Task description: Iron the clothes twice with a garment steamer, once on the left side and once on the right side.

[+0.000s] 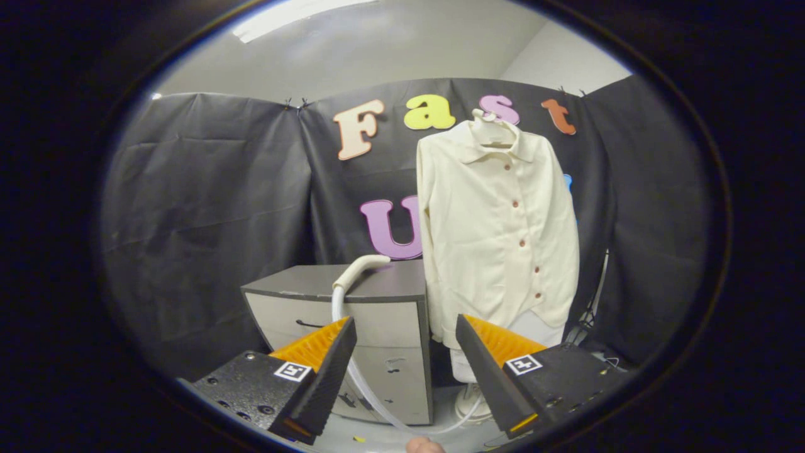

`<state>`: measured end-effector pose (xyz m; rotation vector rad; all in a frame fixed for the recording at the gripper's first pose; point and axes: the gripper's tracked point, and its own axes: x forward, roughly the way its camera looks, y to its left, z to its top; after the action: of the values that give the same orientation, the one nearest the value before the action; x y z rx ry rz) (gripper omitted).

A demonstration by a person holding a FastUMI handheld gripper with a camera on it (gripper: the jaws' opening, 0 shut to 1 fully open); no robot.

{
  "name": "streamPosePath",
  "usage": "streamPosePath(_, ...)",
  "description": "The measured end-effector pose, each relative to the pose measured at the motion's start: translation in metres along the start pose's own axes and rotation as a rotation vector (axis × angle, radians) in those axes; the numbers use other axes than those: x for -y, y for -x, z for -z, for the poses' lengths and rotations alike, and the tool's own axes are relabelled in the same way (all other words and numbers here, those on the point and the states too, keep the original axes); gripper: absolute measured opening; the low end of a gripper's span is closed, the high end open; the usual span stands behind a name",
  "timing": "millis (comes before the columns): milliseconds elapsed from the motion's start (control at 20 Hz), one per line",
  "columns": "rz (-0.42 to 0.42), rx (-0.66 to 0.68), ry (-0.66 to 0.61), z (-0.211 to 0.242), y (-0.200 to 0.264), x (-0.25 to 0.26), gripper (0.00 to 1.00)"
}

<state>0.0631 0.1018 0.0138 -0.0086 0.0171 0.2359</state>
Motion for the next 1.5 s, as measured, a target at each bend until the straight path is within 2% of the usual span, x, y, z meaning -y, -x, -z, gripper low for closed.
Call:
streamPosePath(250, -0.042, -0.021, -0.017, -0.004, -0.037, -0.034, 0.97)
streamPosePath(700, -0.035, -0.025, -0.01, -0.018, -0.106, -0.07, 0.97)
streamPosePath(800, -0.056, -0.044, -0.01, -0.014, -0.127, -0.083, 0.97)
streamPosePath(1250, -0.027, -0.099, 0.025, -0.007, -0.261, -0.115, 0.97)
streamPosePath(1500, 0.006, -0.258, 0.04, 0.03, -0.334, -0.12, 0.98)
